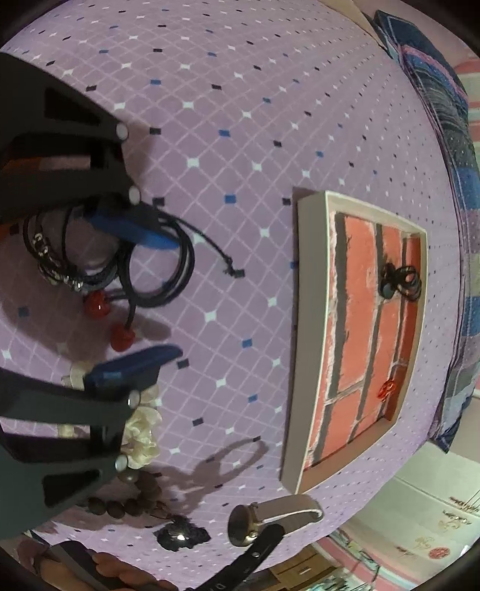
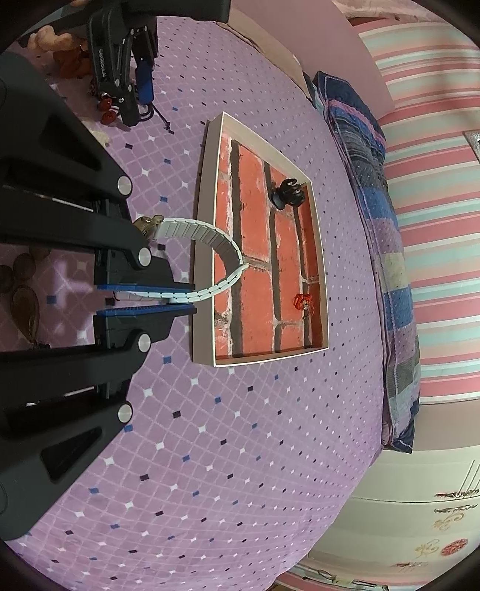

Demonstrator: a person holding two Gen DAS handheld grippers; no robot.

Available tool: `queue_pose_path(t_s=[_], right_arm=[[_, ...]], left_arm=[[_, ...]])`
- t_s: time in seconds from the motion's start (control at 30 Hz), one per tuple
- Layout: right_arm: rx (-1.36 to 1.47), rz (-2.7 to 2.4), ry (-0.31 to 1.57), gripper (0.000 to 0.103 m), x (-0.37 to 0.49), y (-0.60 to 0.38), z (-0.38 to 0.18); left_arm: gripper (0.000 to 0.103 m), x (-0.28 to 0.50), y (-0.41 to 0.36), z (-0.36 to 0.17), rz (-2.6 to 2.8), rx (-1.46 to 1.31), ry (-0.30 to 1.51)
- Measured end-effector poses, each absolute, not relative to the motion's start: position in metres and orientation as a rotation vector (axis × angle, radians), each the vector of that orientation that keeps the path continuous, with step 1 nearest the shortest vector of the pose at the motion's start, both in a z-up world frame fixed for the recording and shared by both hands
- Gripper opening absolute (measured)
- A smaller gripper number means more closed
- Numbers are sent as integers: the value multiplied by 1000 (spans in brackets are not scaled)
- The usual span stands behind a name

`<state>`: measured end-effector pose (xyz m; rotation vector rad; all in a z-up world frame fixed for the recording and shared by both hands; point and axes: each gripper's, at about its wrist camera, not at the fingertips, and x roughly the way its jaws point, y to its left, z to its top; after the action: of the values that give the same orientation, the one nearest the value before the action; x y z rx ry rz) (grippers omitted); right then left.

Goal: Organize jewelry
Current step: 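Lift the watch and hair tie and carry both toward the brick tray, then lower the watch with the right tool while the left tool lowers the hair tie, then open both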

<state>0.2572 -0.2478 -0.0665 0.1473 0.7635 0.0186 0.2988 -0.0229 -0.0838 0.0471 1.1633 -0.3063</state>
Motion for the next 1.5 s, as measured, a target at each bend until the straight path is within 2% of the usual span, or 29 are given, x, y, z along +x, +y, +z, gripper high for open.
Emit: queue_pose_path(t_s=[0.07, 0.23, 0.27, 0.3, 0.33, 0.67, 0.93, 1.17, 1.5], right_arm=[[150, 18, 765, 7, 257, -249, -67], [152, 16, 768, 7, 257, -251, -68], [150, 15, 769, 7, 257, -251, -68], [149, 15, 769, 7, 258, -251, -69], [148, 14, 769, 7, 258, -251, -69], [123, 13, 753, 7, 281, -248, -64], [93, 6, 773, 7, 351, -245, -56], [86, -33, 849, 7, 427, -254, -75], [118, -88, 945, 7, 492, -280, -108]], left_arm=[[46, 298, -28, -84, -313, 58, 1170], [33, 299, -42, -94, -307, 106, 1209], [24, 299, -42, -94, -308, 103, 1206], [11, 300, -41, -94, -310, 97, 1204], [7, 301, -40, -94, -314, 85, 1203], [6, 318, -37, -50, -306, 31, 1059], [6, 400, -56, -8, -282, -9, 973], [6, 477, -83, -34, -286, -2, 1014], [5, 539, -120, -73, -246, 79, 1015]])
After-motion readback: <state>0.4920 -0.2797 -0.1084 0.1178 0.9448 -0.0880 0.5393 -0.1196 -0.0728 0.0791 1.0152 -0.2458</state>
